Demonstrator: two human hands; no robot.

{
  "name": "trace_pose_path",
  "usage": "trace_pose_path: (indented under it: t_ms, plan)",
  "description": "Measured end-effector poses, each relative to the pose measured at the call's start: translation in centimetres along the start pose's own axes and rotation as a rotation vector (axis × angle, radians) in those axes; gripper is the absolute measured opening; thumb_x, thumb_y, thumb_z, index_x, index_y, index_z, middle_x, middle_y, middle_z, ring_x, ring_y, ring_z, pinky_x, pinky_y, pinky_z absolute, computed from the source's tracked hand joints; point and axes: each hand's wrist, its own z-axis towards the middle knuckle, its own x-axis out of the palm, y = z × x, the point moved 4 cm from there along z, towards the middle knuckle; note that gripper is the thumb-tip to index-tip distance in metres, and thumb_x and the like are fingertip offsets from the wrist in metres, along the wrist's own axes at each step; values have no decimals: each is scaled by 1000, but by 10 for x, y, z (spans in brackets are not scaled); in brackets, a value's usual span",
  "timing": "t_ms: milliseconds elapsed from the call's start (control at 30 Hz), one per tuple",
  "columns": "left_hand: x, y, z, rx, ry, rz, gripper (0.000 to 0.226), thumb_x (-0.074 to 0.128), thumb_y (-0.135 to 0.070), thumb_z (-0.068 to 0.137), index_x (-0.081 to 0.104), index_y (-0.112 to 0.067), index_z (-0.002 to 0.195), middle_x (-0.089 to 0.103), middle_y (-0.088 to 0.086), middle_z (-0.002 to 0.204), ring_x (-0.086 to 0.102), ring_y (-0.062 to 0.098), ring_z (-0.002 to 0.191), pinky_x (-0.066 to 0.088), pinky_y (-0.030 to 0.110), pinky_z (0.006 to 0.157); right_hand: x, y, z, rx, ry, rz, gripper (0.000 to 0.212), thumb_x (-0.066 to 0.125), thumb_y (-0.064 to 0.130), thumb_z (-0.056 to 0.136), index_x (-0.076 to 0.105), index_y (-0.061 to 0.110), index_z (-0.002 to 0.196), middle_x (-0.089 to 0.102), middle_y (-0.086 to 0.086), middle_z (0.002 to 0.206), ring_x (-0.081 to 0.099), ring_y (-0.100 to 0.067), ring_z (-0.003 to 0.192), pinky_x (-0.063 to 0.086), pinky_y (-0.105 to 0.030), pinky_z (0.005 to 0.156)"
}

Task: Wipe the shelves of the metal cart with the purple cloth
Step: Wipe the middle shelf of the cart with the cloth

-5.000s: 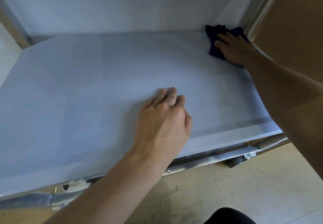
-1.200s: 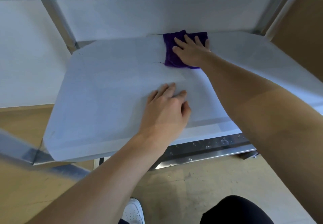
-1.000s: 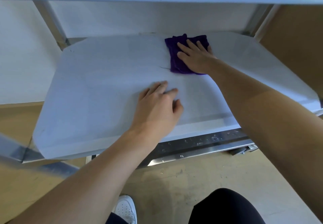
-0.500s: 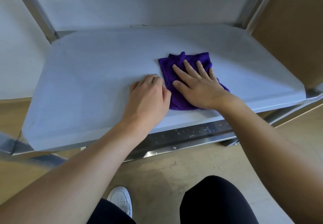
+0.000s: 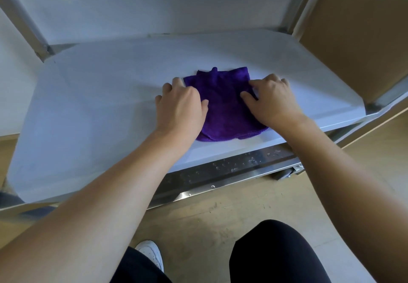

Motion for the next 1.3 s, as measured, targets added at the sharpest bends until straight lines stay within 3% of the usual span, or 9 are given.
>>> trace_pose_path:
  t_ms: [200,367,433,500,633,833,1033,1167,1300]
  plan:
    - [7,-5,7,24,-31,-176,12,57,-19,93,61,-9,88,46,7,89,48,31,92,37,35,79,-11,15,-7,7,-11,270,35,58,24,95,57,13,128,59,-13,114,50,-31,113,36,-31,93]
    - [2,-4,10,-4,-53,-349,14,57,-16,93,58,-10,105,63,8,97,58,31,93,36,31,71,-21,2,-6,121,24,541,30,69,19,88,64,22,117,61,-1,98,53,-12,80,38,-19,60]
    - [-2,-1,10,-24,-66,-446,14,57,-15,93,53,-10,106,61,5,92,58,31,88,40,33,70,-23,-4,-8,190,62,706,29,72,19,86,66,25,114,65,2,91,61,-11,77,48,-19,65]
    - [-5,2,9,-13,-65,-522,18,58,-11,92,48,-12,107,56,0,80,56,28,79,43,36,69,-23,-10,-9,240,101,828,28,74,20,85,68,28,111,71,0,93,69,-18,86,57,-33,79]
    - [-10,6,10,48,-21,-565,31,59,-8,91,55,-21,119,52,-11,74,56,20,75,43,29,70,-22,-11,-8,236,152,811,19,70,20,88,72,32,101,72,-5,96,69,-22,93,55,-41,92]
    - [-10,10,8,53,72,-502,55,77,-11,78,59,-17,130,63,4,122,60,25,108,46,35,98,-26,3,-9,114,222,760,45,65,8,85,64,25,127,65,1,112,63,-20,103,51,-40,98]
    - [-23,15,11,113,-159,-370,23,66,-12,88,66,-13,110,45,5,108,52,27,105,39,27,91,-38,4,-9,-62,243,516,43,83,26,76,64,21,115,60,9,90,57,-7,82,43,-14,68]
    - [-32,13,10,158,-270,-448,15,57,-16,92,58,-8,105,50,8,112,52,26,103,38,25,85,-41,-7,-4,-47,164,687,20,78,33,80,70,20,92,70,-1,94,63,-19,94,49,-30,82]
    - [-40,10,7,128,-291,-662,15,46,-21,99,46,-11,109,49,-12,74,56,26,75,43,31,64,-43,0,-8,-35,113,1048,20,66,26,88,63,12,101,70,-5,94,65,-20,91,51,-42,83]
